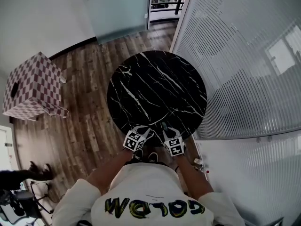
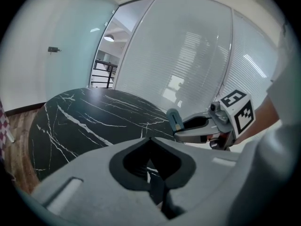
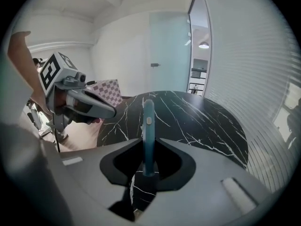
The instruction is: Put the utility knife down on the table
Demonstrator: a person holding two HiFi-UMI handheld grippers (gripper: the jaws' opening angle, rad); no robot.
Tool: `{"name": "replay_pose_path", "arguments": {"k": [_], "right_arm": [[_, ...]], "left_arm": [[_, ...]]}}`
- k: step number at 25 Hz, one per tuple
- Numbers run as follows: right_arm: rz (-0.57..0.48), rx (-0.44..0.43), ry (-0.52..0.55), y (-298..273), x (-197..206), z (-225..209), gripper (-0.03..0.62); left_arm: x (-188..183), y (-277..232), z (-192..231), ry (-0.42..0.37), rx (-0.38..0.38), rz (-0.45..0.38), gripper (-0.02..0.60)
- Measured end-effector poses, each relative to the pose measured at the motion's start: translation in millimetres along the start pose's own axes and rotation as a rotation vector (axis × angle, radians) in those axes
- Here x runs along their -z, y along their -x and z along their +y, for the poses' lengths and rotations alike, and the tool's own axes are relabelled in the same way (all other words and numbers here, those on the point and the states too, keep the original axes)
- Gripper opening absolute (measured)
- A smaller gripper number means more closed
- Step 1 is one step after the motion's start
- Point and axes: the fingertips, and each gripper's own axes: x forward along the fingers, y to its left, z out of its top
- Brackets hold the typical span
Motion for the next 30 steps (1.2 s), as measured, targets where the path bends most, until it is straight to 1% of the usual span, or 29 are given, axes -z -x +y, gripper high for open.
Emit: {"name": "replay_pose_path", "arguments": {"k": [3, 7, 10, 13, 18, 21, 26, 30], "right_arm": [[0.037, -0.007, 0.002, -7.5, 9.1, -0.8, 0.075], [0.08, -0.021, 0.025, -21.4, 22.9, -2.2, 0.075], [0.12, -0.042, 0.047, -34.2, 36.9, -2.1, 0.075], [0.167, -0.044, 0.047, -39.5, 42.6, -3.8, 0.075], [0.235, -0.067, 0.103, -49.8, 53.6, -3.1, 0.075], [0.27, -0.071, 0.104, -55.2, 61.4, -4.3, 0.075], [0.329, -0.083, 0.094, -57.9, 72.7, -3.4, 0.075], [0.371, -0.083, 0.085, -62.9, 81.6, -10.2, 0.075]], "left_arm": [[4.8, -5.7, 2.6, 0.01, 0.001, 0.021, 0.0], [5.4, -14.1, 8.9, 0.037, -0.008, 0.023, 0.0], [10.3, -22.2, 10.7, 0.028, -0.005, 0.045, 0.001], [14.5, -27.2, 11.8, 0.025, -0.001, 0.066, 0.0], [26.0, -35.7, 15.9, 0.017, -0.01, 0.105, 0.0], [32.5, -39.2, 19.9, 0.013, -0.012, 0.126, 0.0], [44.7, -41.0, 26.6, 0.052, -0.02, 0.146, 0.0], [48.6, -48.4, 28.1, 0.057, -0.024, 0.16, 0.0]]}}
